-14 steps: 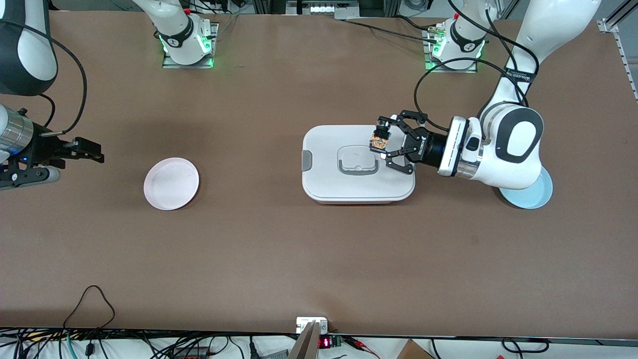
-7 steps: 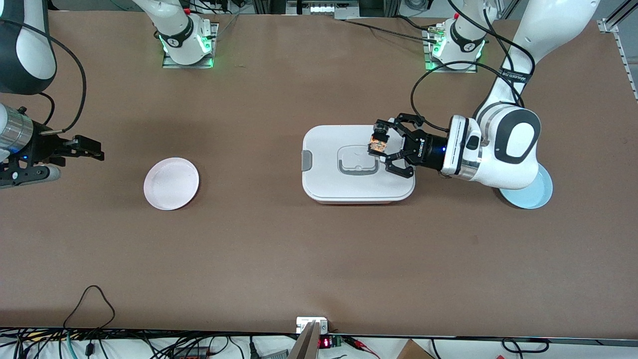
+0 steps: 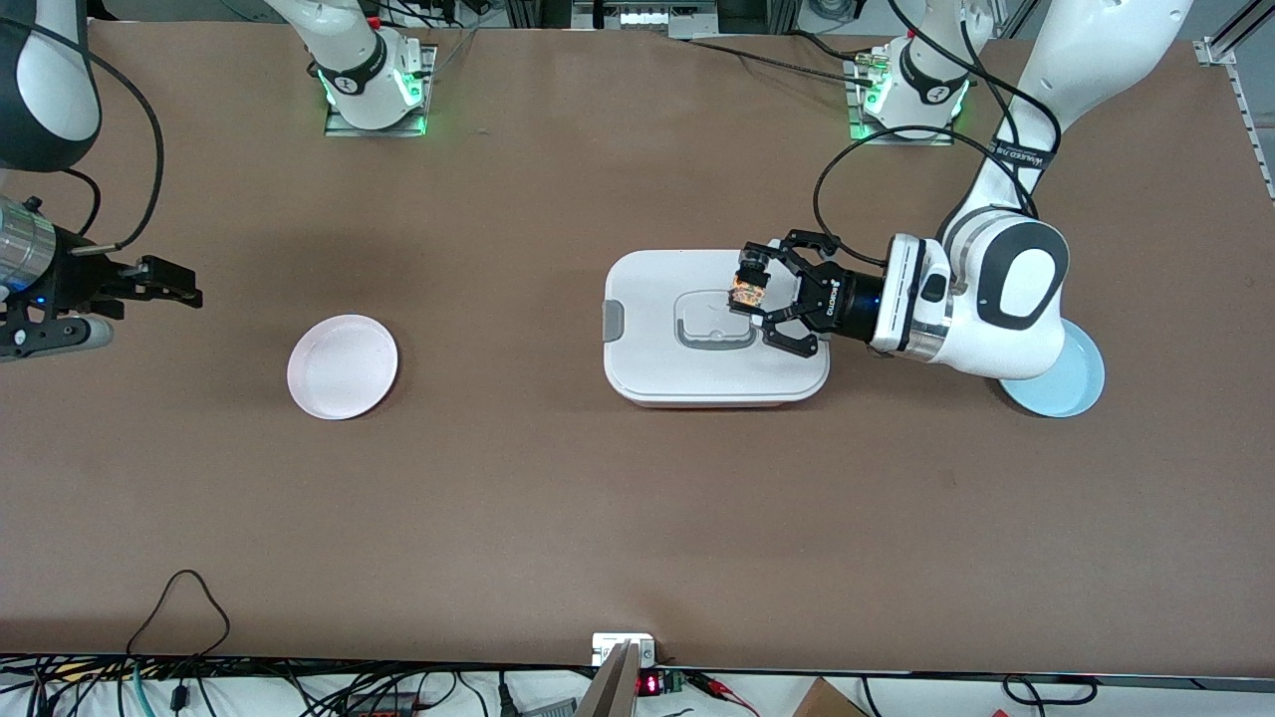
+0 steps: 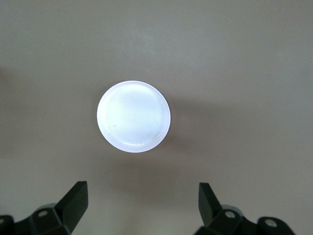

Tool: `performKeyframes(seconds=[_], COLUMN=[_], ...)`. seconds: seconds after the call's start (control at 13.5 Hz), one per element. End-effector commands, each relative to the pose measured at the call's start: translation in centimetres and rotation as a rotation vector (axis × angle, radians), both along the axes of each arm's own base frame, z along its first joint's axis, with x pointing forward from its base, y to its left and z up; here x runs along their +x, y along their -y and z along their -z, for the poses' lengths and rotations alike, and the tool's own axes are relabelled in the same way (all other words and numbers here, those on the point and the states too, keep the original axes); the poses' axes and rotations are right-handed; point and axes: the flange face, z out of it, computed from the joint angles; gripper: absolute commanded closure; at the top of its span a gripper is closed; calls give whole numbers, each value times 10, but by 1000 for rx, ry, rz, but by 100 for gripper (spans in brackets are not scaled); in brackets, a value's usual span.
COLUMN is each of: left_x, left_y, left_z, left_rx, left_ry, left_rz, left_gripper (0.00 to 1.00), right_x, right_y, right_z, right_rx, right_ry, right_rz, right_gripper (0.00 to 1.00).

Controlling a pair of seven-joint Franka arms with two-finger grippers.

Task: Transfer orange switch to right arm and place
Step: 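Hold the orange switch raised above the white box with the left gripper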

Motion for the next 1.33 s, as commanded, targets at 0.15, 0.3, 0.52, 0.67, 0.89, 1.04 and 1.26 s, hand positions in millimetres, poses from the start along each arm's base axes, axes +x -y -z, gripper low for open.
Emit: performKeyframes(seconds=[0.15,0.3,0.52,0.67,0.89,1.04,1.26], left_x=[0,0,-1,-1,-1,-1,0], left_y=[2,2,2,2,2,2,2], left_z=[3,3,4,5,5,6,8], left_rx=[-24,-24,-22,-21,-19,-17,-14], left_ry=[39,39,38,35,24,17,17], left_rz=[-21,-21,-19,-19,-19,-20,-23], left_gripper=[100,100,100,100,100,100,100], right_x=[1,0,-16,-19,-19,-18,-14], right_y=[-11,-30,-26,-34,-27,-24,-23], right_z=[-23,-40,-68,-59,-60,-59,-52], right_rx=[52,42,38,35,35,37,36], right_ry=[58,106,126,98,100,98,91], right_rz=[10,-27,-23,-36,-20,-18,-14], right_gripper=[0,0,0,0,0,0,0])
